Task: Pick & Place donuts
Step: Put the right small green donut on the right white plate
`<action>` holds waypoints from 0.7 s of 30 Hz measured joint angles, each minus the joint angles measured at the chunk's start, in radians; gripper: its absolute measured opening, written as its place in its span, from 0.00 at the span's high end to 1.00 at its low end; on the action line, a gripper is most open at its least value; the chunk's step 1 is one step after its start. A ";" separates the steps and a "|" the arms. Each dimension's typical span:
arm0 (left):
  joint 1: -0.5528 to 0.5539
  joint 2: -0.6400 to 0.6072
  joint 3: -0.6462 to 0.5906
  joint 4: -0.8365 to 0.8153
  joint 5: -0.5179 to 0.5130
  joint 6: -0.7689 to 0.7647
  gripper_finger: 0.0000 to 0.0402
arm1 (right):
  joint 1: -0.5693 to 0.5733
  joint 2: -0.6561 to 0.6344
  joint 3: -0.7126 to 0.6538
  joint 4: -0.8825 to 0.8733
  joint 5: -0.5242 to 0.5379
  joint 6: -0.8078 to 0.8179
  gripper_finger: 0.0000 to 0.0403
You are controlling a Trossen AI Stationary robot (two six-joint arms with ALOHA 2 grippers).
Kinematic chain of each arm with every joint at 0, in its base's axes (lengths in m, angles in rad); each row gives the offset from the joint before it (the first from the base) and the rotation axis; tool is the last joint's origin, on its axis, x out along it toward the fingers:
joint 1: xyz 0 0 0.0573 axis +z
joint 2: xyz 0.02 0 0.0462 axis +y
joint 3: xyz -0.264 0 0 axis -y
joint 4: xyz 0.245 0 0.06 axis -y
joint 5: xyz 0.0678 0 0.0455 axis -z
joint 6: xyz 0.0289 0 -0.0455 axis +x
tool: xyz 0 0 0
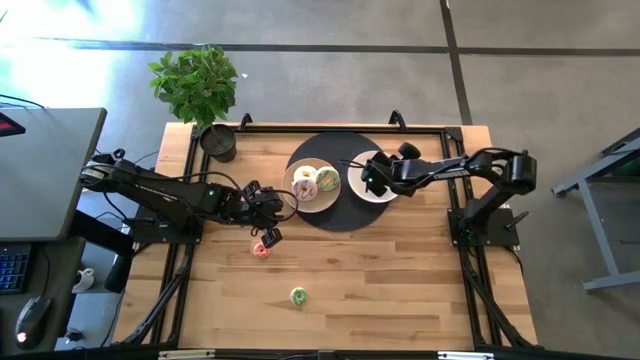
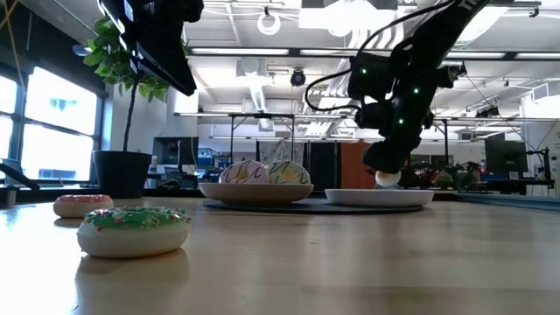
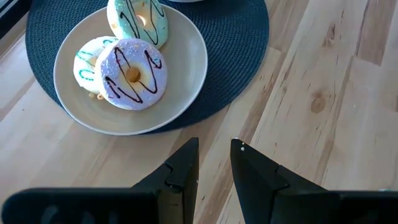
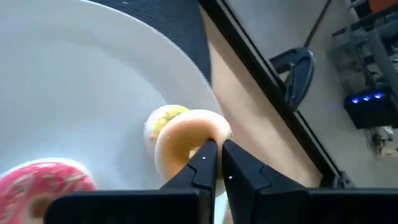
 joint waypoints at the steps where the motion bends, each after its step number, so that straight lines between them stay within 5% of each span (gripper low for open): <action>1: 0.000 0.000 0.000 0.000 0.000 0.000 0.78 | -0.005 0.000 0.000 0.000 0.005 0.000 0.94; 21: 0.000 0.000 0.000 -0.003 0.002 0.000 0.78 | -0.002 -0.040 0.005 0.023 -0.258 -0.061 0.72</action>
